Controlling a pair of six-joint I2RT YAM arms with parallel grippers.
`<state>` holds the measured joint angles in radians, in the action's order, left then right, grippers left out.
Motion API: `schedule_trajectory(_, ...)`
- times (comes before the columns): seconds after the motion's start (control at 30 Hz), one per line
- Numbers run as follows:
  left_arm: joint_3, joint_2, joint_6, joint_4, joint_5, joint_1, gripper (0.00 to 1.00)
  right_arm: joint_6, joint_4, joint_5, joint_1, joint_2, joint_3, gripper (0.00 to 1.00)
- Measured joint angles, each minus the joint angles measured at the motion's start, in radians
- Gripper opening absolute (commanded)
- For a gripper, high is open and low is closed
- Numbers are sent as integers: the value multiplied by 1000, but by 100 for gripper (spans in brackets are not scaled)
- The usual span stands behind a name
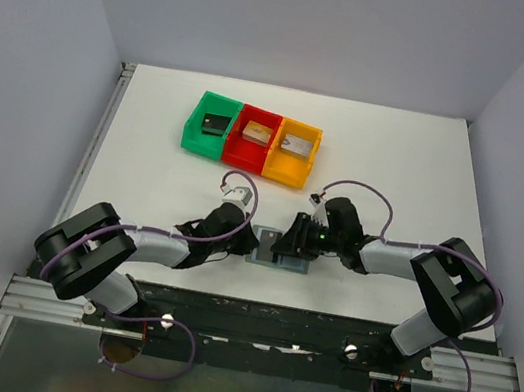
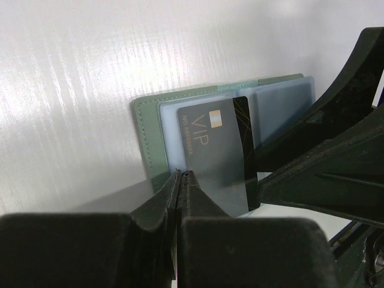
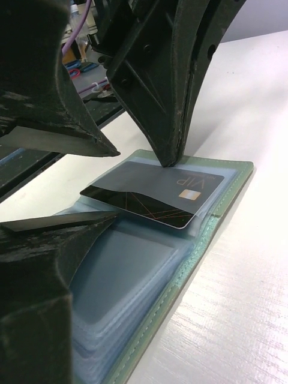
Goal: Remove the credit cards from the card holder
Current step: Remove the credit card from the card holder.
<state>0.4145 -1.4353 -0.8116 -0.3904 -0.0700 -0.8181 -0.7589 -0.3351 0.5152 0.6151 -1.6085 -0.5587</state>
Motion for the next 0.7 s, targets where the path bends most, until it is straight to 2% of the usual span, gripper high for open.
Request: schedule_trajectory(0.7,4,-24,-1,-33,12,1,1,-37,-111,45,-18,-29,8,46)
